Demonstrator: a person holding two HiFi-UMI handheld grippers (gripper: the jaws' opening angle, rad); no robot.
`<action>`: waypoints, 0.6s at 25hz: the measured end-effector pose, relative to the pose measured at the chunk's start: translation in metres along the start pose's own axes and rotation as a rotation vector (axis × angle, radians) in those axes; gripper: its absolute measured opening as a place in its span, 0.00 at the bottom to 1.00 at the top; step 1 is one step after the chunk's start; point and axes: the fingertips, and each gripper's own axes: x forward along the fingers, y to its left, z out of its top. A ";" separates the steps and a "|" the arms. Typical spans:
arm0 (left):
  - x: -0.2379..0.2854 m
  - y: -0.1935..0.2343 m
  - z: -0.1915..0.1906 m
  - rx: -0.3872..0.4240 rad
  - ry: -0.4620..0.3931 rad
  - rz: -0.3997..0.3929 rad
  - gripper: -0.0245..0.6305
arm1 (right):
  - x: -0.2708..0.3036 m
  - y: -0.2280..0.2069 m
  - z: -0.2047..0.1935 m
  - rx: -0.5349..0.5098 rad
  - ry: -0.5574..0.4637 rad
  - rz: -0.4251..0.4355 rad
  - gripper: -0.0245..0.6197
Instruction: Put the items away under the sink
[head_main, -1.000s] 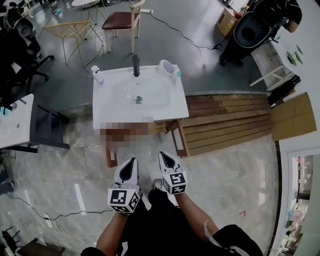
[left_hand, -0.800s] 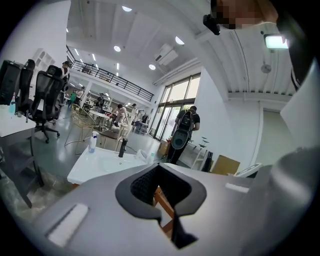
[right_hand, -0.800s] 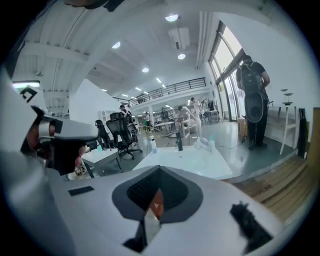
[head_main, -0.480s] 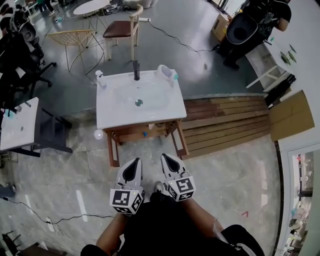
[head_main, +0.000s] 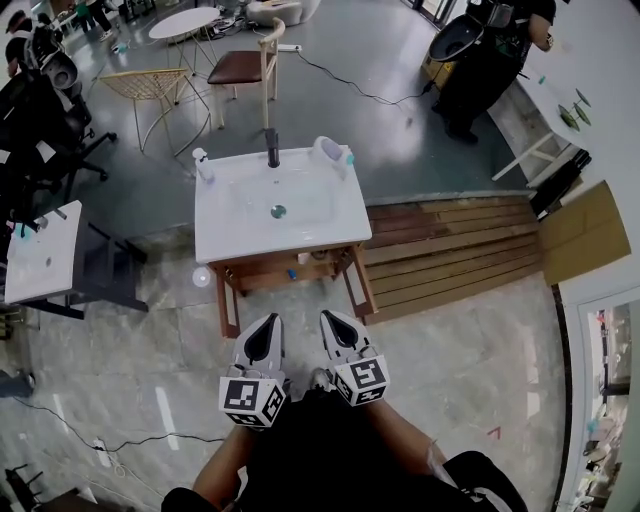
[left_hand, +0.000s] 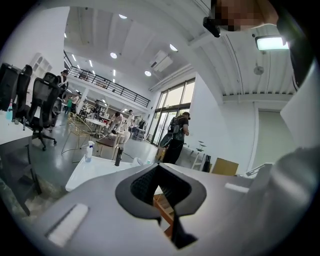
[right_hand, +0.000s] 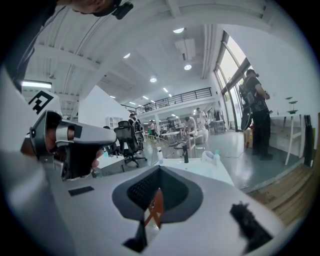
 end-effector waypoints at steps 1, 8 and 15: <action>0.000 -0.001 0.000 0.004 0.000 0.003 0.04 | -0.001 -0.001 0.001 0.001 -0.002 0.002 0.06; -0.004 -0.015 0.002 0.018 -0.021 0.048 0.05 | -0.012 -0.010 0.001 -0.003 -0.001 0.040 0.06; -0.015 -0.021 0.001 0.013 -0.042 0.115 0.05 | -0.013 -0.012 0.004 -0.006 -0.018 0.108 0.06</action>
